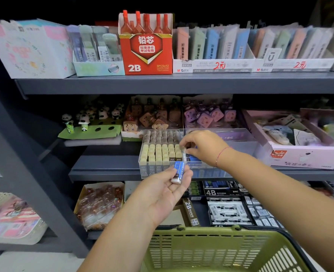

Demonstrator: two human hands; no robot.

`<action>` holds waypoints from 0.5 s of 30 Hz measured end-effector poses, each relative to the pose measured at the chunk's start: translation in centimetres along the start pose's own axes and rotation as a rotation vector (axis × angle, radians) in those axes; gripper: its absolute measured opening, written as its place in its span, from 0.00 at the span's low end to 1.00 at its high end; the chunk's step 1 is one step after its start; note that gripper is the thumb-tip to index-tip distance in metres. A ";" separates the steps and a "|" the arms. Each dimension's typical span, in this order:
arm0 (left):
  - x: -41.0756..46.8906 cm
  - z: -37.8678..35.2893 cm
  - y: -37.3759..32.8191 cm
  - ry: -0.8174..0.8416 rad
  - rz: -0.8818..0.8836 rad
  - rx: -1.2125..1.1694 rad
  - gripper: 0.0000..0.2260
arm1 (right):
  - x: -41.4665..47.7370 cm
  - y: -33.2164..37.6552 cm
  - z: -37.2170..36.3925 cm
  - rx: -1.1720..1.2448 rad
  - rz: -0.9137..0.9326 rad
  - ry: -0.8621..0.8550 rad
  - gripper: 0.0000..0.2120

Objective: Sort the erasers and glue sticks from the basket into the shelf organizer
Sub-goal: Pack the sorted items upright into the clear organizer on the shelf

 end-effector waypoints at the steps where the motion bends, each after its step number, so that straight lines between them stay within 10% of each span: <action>1: 0.0 0.0 0.0 -0.001 0.001 -0.002 0.10 | -0.1 -0.2 0.0 0.016 -0.020 -0.012 0.08; 15: 0.1 0.0 0.0 -0.014 -0.027 -0.077 0.11 | -2.6 -4.2 0.4 0.322 -0.308 -0.134 0.08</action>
Point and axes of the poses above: each hand's wrist, its own x-axis towards the middle knuckle, its own z-axis out of the back of the hand, y = z × x, the point moved 7 cm from there along x, towards the middle knuckle, and after that the axes turned 4 degrees about x, right-handed, at the moved point
